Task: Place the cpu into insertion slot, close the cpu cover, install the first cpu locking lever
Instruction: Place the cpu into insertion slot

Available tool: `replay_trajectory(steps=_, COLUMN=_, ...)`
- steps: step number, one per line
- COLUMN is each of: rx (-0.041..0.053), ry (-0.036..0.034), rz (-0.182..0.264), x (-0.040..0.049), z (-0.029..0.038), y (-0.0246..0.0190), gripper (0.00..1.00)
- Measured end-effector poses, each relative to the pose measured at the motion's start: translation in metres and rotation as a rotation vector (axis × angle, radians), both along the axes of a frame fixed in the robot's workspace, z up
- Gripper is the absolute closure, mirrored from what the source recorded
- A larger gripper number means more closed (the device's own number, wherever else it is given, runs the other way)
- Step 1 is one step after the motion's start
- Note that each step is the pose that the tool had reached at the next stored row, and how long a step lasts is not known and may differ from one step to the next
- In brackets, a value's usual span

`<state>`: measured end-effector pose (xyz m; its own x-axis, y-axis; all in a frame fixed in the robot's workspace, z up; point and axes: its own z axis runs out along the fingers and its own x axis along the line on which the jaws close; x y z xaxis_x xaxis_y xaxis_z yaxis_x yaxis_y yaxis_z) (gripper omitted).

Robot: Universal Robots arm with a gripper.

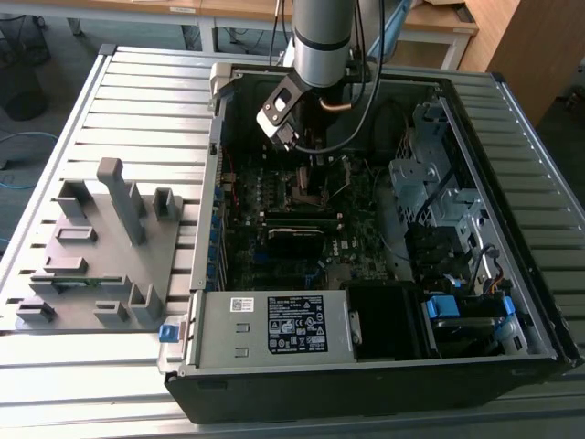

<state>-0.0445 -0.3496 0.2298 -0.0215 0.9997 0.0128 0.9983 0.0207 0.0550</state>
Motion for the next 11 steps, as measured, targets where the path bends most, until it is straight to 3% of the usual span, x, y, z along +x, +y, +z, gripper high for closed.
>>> replay_trajectory(steps=11, rx=0.0003, ry=0.0001, rz=-0.001, x=-0.0029, z=-0.0097, y=0.0022, gripper=0.46)
